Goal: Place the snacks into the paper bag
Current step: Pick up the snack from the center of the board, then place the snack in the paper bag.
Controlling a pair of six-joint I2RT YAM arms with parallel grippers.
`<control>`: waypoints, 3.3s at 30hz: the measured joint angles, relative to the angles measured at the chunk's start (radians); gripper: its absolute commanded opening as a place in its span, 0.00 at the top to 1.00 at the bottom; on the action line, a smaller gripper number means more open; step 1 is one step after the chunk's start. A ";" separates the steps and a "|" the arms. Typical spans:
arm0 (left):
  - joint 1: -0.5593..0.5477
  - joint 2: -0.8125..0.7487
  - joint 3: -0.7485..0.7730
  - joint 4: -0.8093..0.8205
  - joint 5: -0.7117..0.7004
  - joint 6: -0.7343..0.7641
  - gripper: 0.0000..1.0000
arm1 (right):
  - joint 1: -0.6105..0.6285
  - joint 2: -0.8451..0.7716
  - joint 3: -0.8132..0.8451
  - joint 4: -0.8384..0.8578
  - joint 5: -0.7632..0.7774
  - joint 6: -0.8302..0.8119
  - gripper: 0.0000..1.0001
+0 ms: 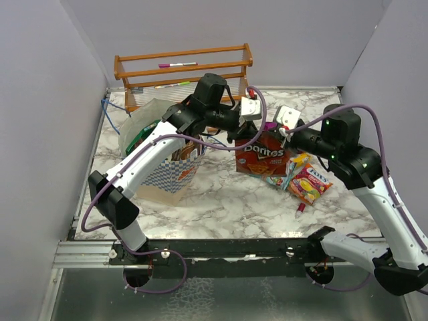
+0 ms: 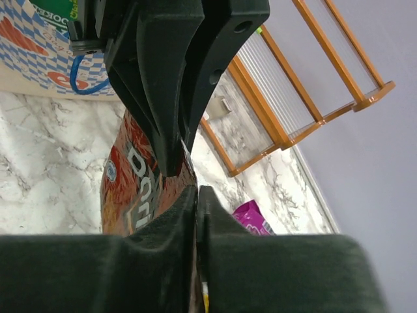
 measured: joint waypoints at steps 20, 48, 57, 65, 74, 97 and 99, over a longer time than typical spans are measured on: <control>0.000 0.017 0.110 0.158 -0.380 -0.271 1.00 | -0.191 -0.090 0.015 0.001 -0.020 0.098 0.10; 0.119 -0.180 0.389 0.009 -0.759 -0.132 1.00 | -0.269 -0.108 -0.561 0.253 -0.097 0.126 0.08; 0.246 -0.291 0.320 -0.072 -0.823 -0.016 1.00 | -0.269 -0.087 -0.565 0.303 -0.089 0.167 0.08; 0.282 -0.354 0.153 -0.139 -0.907 0.059 1.00 | -0.269 -0.111 -0.571 0.325 -0.069 0.169 0.08; 0.283 -0.403 -0.047 -0.205 -0.948 0.080 1.00 | -0.269 -0.109 -0.582 0.326 -0.051 0.169 0.08; 0.418 -0.504 -0.391 -0.220 -0.966 -0.031 1.00 | -0.269 -0.081 -0.587 0.327 -0.008 0.161 0.09; 0.422 -0.505 -0.412 -0.214 -0.965 -0.036 0.99 | -0.269 -0.081 -0.591 0.327 0.001 0.161 0.08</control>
